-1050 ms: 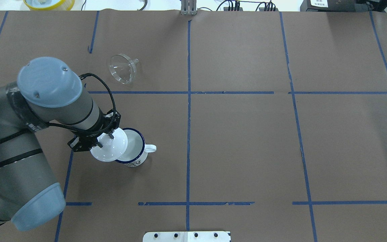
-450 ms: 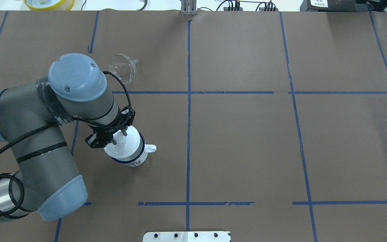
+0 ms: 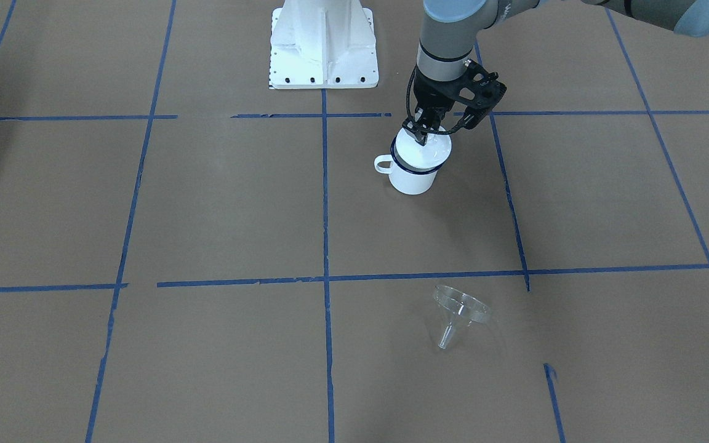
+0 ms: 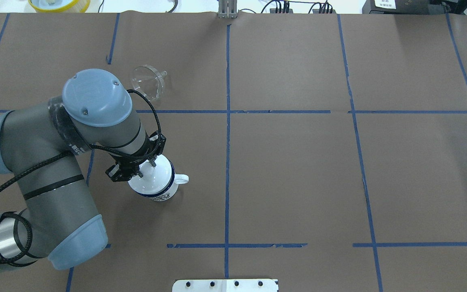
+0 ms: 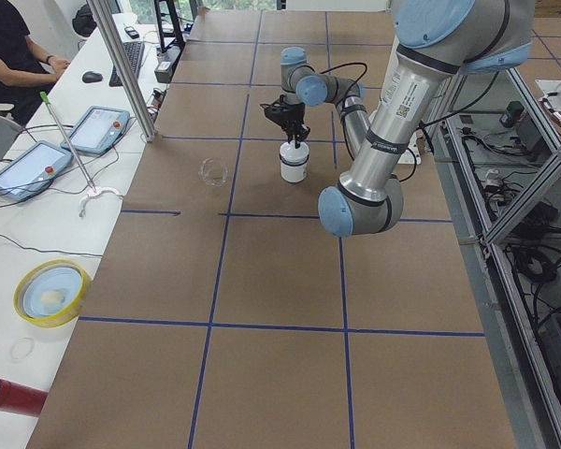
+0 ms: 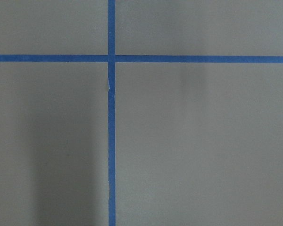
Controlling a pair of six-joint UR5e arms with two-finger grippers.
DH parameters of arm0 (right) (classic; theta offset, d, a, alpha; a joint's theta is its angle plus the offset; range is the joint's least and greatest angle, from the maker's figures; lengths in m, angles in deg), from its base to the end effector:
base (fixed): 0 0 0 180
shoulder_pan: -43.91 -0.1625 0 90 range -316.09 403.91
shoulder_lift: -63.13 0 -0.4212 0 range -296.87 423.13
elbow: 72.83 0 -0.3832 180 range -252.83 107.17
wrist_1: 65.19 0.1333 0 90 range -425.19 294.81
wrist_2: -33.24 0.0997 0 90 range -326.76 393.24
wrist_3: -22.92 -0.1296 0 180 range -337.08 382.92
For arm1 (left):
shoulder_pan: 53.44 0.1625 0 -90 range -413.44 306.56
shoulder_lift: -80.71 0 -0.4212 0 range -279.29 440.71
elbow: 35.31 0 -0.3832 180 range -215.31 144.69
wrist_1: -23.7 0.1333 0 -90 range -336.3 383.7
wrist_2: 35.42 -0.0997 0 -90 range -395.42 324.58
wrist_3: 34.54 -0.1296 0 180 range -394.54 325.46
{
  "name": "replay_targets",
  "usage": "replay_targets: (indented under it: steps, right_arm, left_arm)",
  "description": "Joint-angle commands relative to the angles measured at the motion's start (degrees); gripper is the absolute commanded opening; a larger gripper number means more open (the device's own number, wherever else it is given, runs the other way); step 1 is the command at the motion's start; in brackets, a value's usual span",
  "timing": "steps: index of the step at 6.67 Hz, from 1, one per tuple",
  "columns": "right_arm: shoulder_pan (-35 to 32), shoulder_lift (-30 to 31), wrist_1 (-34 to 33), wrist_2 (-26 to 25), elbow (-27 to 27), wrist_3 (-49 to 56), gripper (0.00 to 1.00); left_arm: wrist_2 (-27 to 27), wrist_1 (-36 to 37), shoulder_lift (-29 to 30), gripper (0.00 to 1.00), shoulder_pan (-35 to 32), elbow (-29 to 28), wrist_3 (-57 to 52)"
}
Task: Remove funnel from cup
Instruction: 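Lower the lid onto the mug opening with the left gripper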
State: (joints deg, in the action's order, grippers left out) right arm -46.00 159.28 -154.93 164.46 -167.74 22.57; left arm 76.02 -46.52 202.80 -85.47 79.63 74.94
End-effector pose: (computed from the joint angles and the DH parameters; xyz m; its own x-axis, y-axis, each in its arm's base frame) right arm 0.0472 -0.4361 0.6887 0.7522 0.0162 0.6587 -0.0030 0.9998 -0.0211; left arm 0.4501 -0.3829 0.2335 0.5341 -0.7003 -0.4736 0.5136 0.7138 -0.4762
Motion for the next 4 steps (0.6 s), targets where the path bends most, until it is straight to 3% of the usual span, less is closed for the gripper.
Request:
replay_targets:
  steps: [1,4]
  right_arm:
    - [0.0,0.0,0.0,0.0,0.1,0.0,1.0]
    - [0.0,0.0,0.0,0.0,0.1,0.0,1.0]
  left_arm:
    - [0.0,-0.1,0.0,0.0,0.1,-0.1,-0.1]
    - [0.0,-1.0,-0.2,0.0,0.1,-1.0,-0.3]
